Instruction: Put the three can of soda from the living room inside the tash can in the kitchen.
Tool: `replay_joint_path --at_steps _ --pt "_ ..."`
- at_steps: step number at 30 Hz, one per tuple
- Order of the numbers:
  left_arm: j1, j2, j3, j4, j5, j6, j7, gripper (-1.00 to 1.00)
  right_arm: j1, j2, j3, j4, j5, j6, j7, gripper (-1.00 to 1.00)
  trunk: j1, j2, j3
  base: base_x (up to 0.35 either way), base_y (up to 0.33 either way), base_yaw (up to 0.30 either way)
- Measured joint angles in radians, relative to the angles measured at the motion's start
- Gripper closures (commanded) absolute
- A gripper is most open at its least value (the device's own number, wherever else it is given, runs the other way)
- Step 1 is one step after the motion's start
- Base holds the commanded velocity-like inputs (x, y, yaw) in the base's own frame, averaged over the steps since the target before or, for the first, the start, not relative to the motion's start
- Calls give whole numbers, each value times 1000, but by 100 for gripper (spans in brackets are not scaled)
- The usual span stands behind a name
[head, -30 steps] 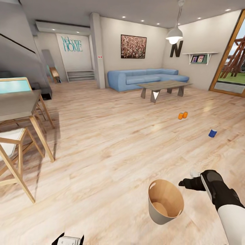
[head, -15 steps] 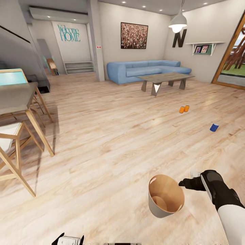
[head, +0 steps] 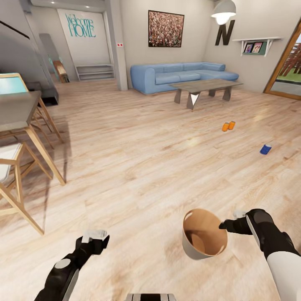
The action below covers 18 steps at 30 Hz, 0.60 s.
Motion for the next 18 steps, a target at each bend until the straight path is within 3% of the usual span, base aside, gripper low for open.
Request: replay_joint_path --at_steps 6,10,18 --pt "-120 -5 1 11 1 115 -9 -100 0 0 3 -1 0 1 -1 -100 3 -1 -23 0 0 0" --pt "-146 -7 2 14 6 188 -11 -100 0 1 3 -1 0 1 -1 -100 5 -2 -39 0 0 0" --pt "-150 -7 2 11 7 210 -13 -100 0 1 3 -1 0 2 -1 -100 8 -4 -70 0 0 0"
